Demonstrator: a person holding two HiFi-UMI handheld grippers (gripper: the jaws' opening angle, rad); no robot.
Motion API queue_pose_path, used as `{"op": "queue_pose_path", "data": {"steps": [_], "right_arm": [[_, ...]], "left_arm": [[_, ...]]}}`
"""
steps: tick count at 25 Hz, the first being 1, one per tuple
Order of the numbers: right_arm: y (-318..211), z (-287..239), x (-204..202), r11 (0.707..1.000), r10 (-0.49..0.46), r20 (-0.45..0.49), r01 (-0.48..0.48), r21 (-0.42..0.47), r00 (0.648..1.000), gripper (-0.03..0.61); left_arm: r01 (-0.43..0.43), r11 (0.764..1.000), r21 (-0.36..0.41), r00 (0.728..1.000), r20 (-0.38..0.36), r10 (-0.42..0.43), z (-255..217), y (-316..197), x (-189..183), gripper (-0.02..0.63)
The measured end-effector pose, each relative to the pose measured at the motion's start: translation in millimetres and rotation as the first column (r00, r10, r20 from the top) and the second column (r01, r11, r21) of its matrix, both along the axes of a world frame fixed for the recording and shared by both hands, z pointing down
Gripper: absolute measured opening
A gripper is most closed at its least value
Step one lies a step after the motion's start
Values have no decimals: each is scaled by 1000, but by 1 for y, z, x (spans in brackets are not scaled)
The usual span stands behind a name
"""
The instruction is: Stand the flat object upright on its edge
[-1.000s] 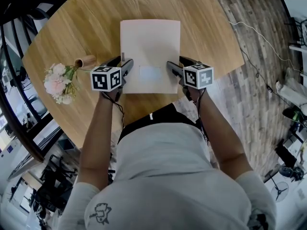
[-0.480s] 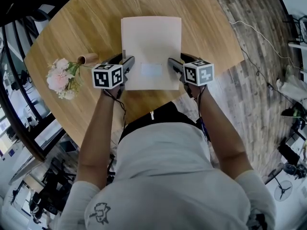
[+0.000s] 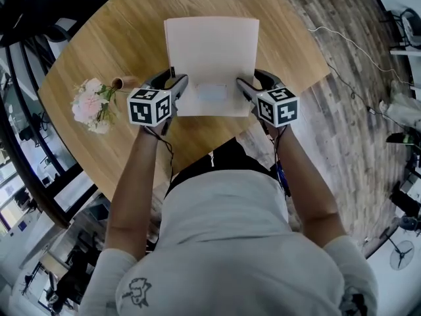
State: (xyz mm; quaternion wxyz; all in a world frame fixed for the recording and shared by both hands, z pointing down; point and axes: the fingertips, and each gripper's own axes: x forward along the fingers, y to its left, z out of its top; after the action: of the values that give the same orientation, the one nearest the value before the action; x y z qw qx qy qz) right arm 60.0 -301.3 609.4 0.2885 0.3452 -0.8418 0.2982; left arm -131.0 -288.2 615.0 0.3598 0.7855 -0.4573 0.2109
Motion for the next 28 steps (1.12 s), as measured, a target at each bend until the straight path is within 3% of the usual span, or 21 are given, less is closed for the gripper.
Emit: {"op": "queue_pose_path", "data": {"steps": [5, 12, 28], "right_arm": [[1, -34, 5, 989, 2, -20, 1, 146, 1000, 244], [0, -63, 8, 944, 6, -63, 15, 330, 998, 242], [-12, -46, 24, 847, 56, -169, 42, 530, 984, 219]], "left_arm": [[-37, 996, 82, 999, 4, 36, -27, -3, 4, 230], [-57, 979, 197, 998, 33, 51, -54, -11, 7, 230], [-113, 914, 389, 989, 131, 66, -59, -27, 21, 221]]}}
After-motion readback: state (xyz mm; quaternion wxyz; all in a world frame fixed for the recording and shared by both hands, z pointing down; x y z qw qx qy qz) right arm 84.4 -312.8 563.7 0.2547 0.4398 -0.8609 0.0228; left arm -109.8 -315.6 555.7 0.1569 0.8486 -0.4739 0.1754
